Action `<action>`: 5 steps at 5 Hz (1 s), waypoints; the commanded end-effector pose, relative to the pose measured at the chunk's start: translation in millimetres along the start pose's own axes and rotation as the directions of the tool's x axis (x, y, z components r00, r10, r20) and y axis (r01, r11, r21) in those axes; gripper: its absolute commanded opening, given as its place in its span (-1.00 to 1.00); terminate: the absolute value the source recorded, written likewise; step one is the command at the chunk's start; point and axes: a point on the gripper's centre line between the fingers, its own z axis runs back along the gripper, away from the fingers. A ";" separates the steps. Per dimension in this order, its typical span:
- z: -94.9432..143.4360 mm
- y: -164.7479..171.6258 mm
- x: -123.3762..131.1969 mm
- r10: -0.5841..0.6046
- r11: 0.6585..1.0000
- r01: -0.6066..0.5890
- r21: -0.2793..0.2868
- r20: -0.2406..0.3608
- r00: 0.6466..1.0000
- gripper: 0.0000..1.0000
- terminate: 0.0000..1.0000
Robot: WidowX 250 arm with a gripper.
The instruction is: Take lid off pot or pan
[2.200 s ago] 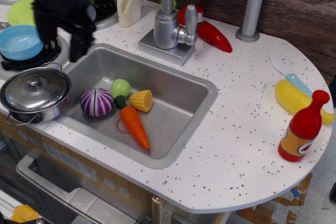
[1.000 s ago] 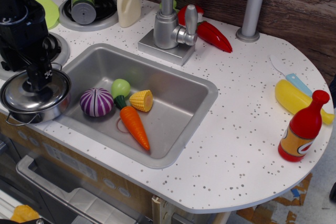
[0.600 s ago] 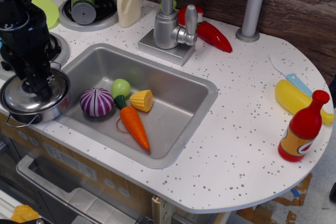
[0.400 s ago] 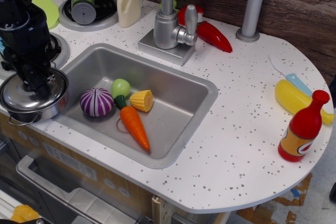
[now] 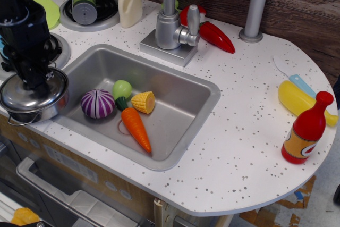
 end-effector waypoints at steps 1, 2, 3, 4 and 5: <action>31.2 8.3 13.0 -0.003 0.999 0.003 0.048 -0.010 1.000 -1.00 -1.00; 52.4 2.9 15.3 0.018 0.998 -0.015 0.059 -0.044 0.999 -1.00 -1.00; 65.3 -6.8 20.4 0.030 0.998 -0.028 0.053 -0.052 0.998 -1.00 -1.00; 75.4 -40.5 29.8 0.076 0.997 -0.075 0.029 -0.051 0.996 -1.00 -1.00; 61.3 -84.7 34.9 0.095 0.994 -0.096 -0.044 -0.030 0.995 -1.00 -1.00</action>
